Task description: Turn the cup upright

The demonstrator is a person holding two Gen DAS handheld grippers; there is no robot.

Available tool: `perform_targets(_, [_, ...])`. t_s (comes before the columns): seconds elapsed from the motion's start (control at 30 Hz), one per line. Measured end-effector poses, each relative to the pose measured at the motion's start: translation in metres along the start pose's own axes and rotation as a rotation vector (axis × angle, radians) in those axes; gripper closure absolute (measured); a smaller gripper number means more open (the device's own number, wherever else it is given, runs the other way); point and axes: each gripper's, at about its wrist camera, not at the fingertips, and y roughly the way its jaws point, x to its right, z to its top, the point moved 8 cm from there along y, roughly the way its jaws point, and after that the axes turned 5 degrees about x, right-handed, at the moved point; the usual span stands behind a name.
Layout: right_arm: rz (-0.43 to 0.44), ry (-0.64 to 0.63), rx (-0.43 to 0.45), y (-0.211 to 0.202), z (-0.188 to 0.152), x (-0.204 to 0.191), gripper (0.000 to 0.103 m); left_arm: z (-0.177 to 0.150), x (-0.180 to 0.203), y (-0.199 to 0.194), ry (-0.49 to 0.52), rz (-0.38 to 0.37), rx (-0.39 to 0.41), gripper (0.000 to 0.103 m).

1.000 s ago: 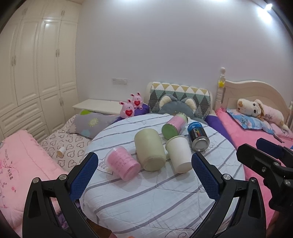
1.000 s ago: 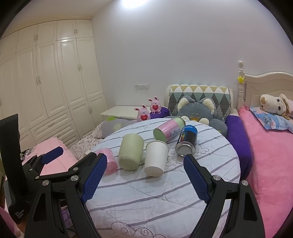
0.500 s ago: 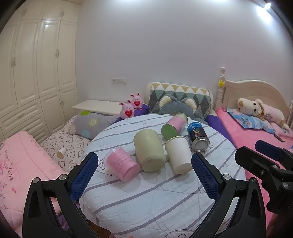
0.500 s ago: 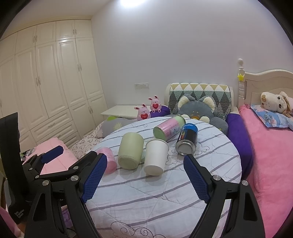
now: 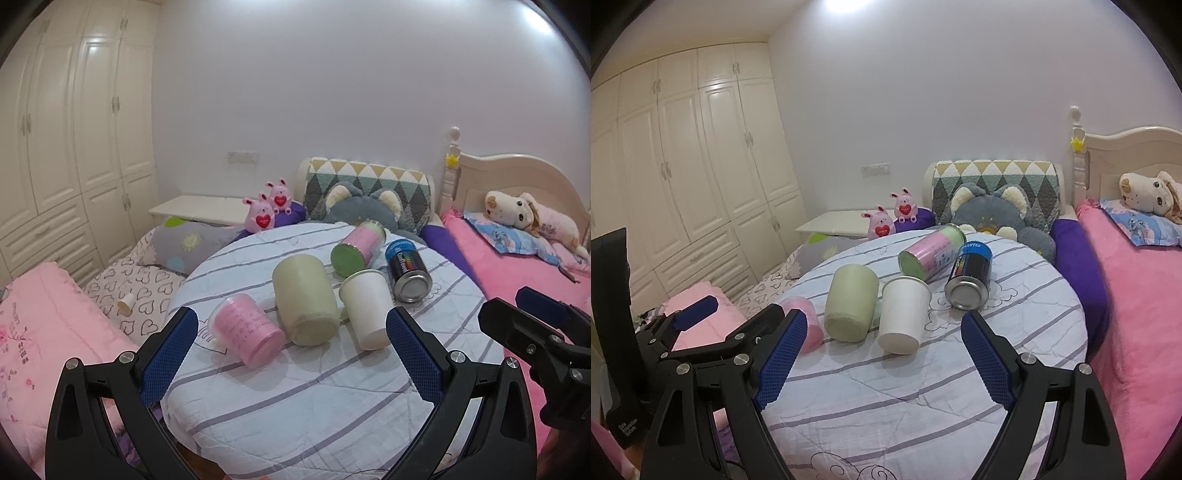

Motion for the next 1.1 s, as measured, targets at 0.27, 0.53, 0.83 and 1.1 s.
perform_targets(0.27, [0.017,0.038,-0.021,0.016,-0.006,0.008,0.016,-0.005,0.000,0.017,0.005,-0.001,-0.049,0.000])
perform_targets(0.53, [0.030,0.035,-0.053,0.041,-0.009,0.002,0.016,-0.009,-0.015,0.031,-0.025,0.010,-0.093,0.000])
perform_targets(0.83, [0.015,0.034,-0.109,0.066,-0.021,0.005,0.016,-0.019,-0.070,0.042,-0.082,0.095,-0.138,0.000])
perform_targets(1.1, [0.045,-0.030,-0.151,0.096,-0.025,-0.013,0.016,-0.029,-0.092,0.054,-0.114,0.106,-0.177,0.000])
